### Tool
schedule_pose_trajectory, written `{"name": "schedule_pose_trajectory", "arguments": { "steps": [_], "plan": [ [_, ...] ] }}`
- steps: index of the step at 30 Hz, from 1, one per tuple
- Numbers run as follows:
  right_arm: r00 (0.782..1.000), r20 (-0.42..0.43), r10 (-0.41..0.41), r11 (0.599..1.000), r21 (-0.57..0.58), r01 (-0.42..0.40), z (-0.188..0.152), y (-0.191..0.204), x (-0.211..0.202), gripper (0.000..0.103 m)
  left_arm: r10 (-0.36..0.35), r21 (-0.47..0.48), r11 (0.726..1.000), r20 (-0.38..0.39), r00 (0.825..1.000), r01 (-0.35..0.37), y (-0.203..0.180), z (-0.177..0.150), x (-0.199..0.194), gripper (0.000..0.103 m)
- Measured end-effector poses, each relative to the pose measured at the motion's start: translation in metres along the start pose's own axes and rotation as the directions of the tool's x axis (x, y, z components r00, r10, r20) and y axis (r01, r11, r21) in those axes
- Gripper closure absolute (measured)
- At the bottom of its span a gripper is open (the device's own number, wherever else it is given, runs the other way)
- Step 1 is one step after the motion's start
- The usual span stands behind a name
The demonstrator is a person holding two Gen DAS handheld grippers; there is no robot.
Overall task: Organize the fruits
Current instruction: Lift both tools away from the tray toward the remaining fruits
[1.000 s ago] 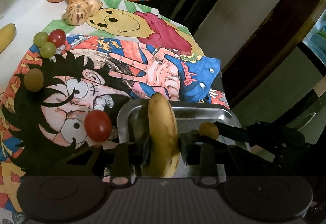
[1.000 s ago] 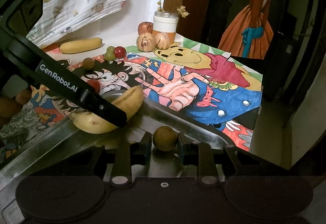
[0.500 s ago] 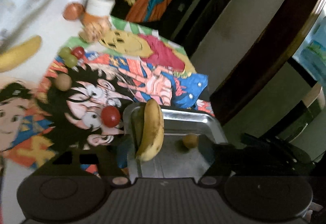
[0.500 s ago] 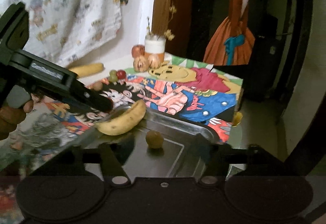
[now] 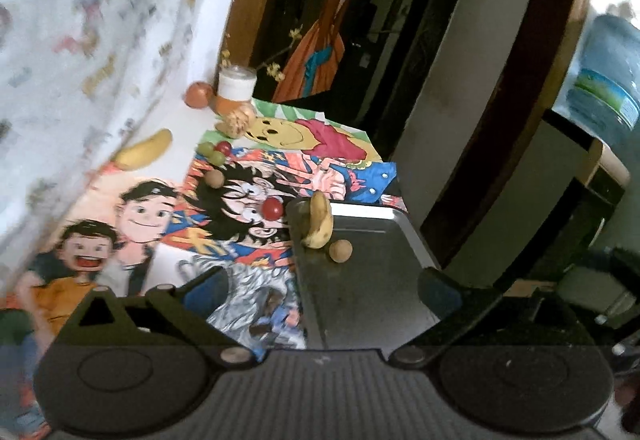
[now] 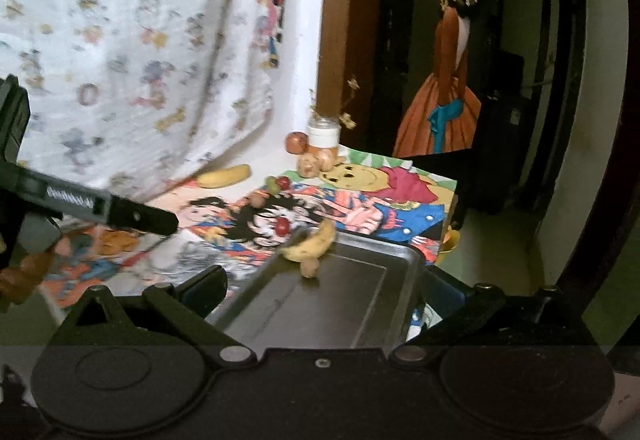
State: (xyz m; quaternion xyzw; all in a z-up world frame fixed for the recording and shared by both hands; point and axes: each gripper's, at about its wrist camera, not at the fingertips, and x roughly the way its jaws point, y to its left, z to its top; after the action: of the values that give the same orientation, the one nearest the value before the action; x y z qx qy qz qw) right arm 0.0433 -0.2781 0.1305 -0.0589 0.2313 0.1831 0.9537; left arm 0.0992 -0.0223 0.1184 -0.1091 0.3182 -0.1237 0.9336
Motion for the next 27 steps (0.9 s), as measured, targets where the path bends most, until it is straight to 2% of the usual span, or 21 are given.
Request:
{"name": "schedule_pose_trajectory", "arguments": {
  "steps": [3,6,12,17,20,24,27],
  "plan": [
    [1.0,0.024,0.009,1.0,-0.005,-0.009,0.013,0.016,-0.029,0.001,0.015,0.009,1.0,0.011,1.0,-0.015,-0.002,0.002,-0.032,0.0],
    [0.997,0.062,0.04,0.999,0.018,-0.041,0.033,0.023,-0.054,0.001,0.017,0.016,1.0,0.066,0.998,-0.018,-0.001,0.01,-0.066,0.0],
    [0.983,0.144,0.111,0.992,0.045,-0.118,0.097,0.027,-0.078,0.0,0.087,0.063,0.993,0.21,0.974,-0.102,0.0,0.045,-0.117,0.0],
    [0.97,0.181,0.16,0.979,0.095,-0.179,0.149,0.025,-0.062,0.0,0.154,0.068,0.981,0.28,0.947,-0.18,0.008,0.078,-0.131,0.0],
    [0.963,0.196,0.186,0.97,0.117,-0.212,0.169,0.024,-0.044,0.0,0.187,0.063,0.974,0.305,0.934,-0.216,0.015,0.094,-0.13,0.0],
    [0.948,0.253,0.193,0.962,0.14,-0.233,0.17,0.022,-0.015,0.0,0.227,0.043,0.966,0.32,0.92,-0.254,0.028,0.103,-0.114,0.0],
    [0.937,0.302,0.175,0.971,0.106,-0.216,0.159,0.027,0.012,0.0,0.248,0.026,0.963,0.314,0.916,-0.269,0.043,0.107,-0.092,0.0]
  ]
}}
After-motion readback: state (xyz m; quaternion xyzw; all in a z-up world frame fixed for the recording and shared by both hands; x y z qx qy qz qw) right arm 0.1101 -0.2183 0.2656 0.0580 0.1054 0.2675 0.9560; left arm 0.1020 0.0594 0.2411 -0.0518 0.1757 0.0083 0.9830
